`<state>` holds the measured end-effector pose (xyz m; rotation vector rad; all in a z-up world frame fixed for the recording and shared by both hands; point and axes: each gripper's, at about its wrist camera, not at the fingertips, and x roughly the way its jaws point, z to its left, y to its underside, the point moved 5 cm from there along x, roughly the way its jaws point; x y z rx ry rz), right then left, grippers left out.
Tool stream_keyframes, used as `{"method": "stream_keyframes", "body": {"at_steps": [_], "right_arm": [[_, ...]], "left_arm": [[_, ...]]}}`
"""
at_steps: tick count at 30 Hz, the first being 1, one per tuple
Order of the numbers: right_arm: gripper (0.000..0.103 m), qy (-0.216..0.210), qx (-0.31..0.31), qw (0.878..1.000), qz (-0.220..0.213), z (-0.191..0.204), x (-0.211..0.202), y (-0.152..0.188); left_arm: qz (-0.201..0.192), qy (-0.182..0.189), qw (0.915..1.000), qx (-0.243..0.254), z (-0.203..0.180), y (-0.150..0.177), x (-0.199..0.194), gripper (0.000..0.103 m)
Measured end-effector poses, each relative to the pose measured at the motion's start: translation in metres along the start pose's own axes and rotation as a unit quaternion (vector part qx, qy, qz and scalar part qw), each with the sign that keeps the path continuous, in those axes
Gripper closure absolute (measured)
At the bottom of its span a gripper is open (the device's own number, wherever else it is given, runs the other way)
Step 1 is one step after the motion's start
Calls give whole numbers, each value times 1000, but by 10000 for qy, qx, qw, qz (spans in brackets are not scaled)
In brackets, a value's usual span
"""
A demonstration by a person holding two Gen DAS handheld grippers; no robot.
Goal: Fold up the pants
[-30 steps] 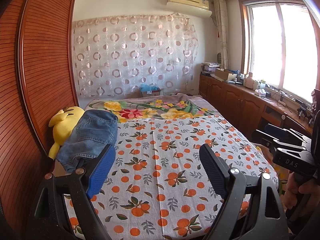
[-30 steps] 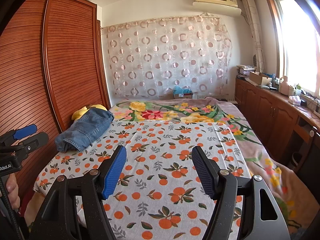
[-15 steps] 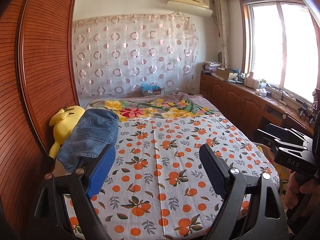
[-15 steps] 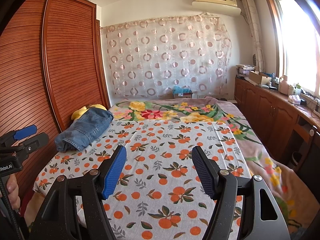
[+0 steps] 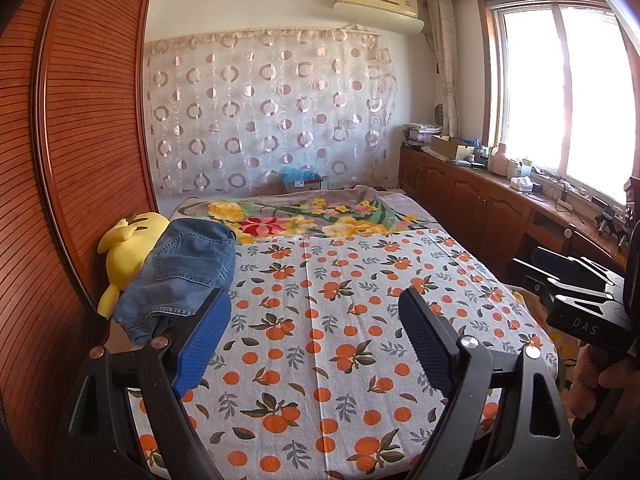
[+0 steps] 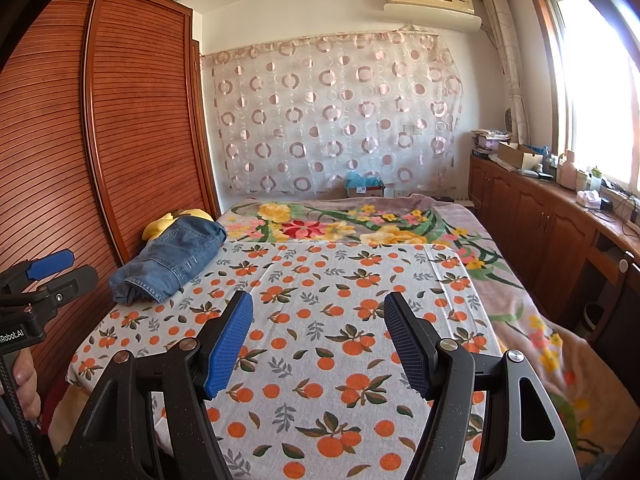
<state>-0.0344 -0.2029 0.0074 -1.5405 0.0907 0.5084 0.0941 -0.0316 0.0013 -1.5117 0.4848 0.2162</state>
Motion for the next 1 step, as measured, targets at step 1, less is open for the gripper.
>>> {"method": "stream_keyframes", "body": {"at_steps": [1], "right_arm": [[33, -1, 2, 10000, 0, 0, 0, 0]], "left_arm": [[1, 1, 10000, -2, 0, 0, 0, 17]]}}
